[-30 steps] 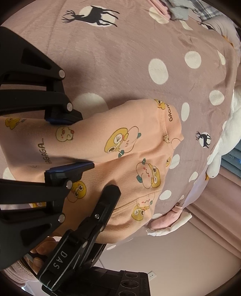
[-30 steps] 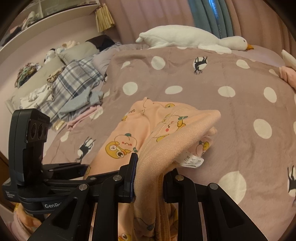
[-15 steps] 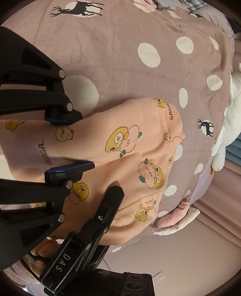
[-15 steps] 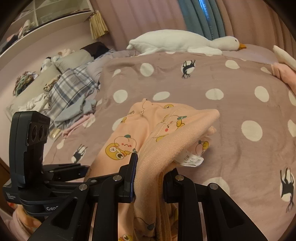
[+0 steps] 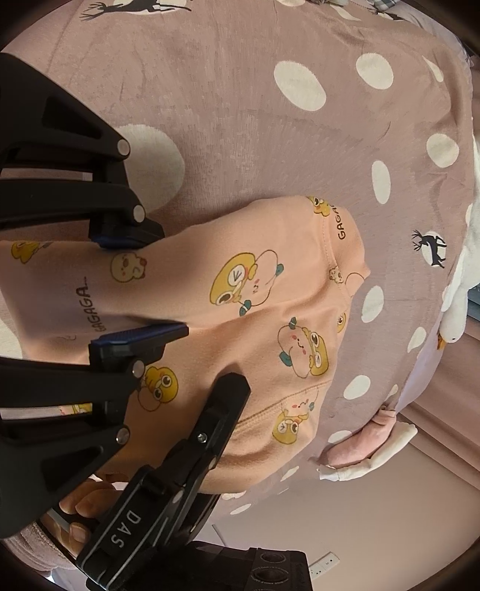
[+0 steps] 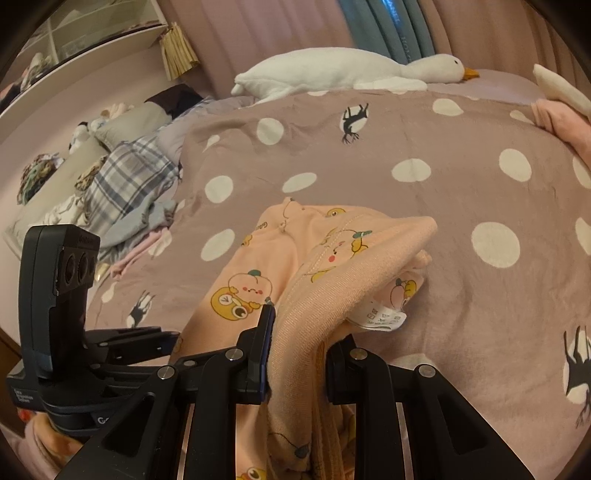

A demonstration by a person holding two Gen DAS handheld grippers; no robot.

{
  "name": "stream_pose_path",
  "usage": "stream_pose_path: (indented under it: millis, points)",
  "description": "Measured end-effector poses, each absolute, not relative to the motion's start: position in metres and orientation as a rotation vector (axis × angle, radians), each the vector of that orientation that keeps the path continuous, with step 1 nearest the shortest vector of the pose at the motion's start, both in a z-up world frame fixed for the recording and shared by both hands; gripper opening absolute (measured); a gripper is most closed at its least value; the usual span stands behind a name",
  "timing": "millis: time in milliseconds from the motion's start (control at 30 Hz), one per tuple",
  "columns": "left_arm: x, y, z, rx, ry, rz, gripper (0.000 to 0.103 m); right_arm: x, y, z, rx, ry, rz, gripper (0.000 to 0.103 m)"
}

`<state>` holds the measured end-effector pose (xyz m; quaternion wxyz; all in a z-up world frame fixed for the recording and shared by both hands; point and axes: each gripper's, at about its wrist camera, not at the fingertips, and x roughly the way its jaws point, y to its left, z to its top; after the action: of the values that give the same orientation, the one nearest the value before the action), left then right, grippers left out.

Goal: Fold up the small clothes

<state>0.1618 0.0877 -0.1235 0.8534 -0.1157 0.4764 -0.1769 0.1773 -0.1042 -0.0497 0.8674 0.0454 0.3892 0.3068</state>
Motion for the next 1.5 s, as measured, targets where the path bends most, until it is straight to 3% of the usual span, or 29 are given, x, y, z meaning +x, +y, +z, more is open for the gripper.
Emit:
stream_pose_path:
  millis: [533,1500]
  points:
    - [0.175,0.078,-0.139,-0.225,1.06,-0.361,0.033,0.194,-0.113,-0.072,0.111,0.886,0.625,0.024]
    - [0.17,0.078,-0.141,-0.172,1.064,-0.301,0.043,0.201,-0.151,-0.099,0.282,1.016,0.537,0.026]
